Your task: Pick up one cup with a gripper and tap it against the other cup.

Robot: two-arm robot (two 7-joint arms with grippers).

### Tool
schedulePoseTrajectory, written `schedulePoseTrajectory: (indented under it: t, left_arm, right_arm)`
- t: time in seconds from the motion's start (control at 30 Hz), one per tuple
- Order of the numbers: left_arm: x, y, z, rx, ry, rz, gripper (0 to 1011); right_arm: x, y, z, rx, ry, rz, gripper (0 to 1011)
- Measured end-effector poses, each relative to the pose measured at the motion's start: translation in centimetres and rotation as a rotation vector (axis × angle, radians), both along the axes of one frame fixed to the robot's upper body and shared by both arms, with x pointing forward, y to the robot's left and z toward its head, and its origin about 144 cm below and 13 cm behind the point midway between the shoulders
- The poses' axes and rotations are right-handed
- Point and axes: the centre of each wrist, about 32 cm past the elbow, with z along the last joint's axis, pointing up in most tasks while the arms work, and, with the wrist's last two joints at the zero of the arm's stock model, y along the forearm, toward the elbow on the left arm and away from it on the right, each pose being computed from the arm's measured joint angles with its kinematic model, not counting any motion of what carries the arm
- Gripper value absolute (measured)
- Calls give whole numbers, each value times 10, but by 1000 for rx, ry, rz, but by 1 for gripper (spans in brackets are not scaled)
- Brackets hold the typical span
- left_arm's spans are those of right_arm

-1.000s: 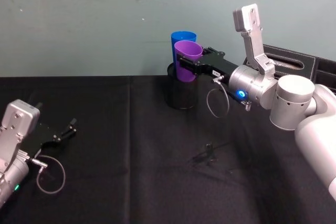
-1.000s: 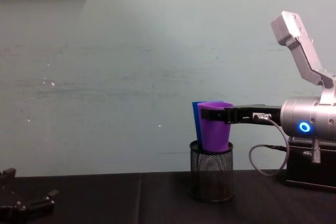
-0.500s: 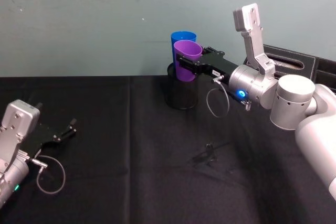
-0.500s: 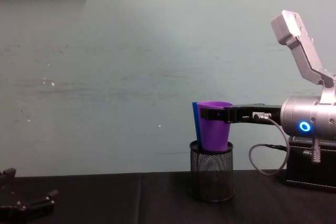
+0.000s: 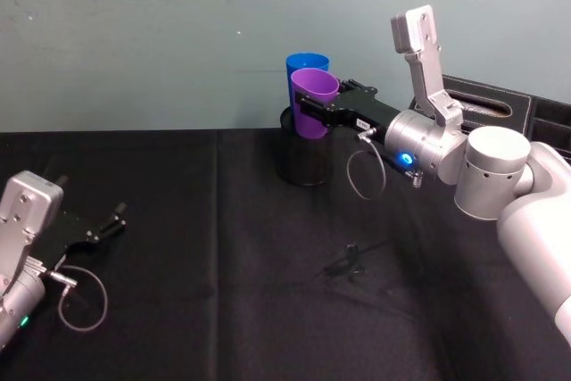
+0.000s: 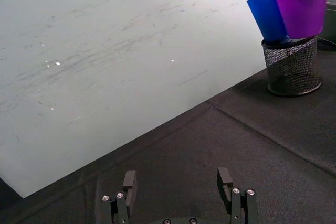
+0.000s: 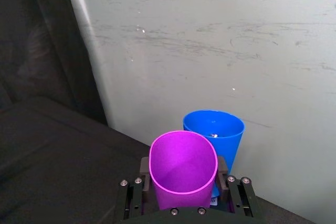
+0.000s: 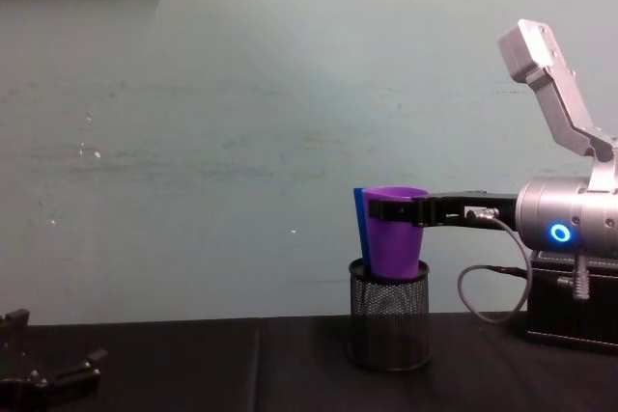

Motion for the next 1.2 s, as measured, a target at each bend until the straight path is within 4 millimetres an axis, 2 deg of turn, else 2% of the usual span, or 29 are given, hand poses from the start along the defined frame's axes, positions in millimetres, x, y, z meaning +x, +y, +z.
schedulePoseTrajectory:
  t: [1.2]
  left_arm:
    - [0, 0, 0, 0, 0, 0, 1000]
  right_arm:
    - [0, 0, 0, 0, 0, -1, 715]
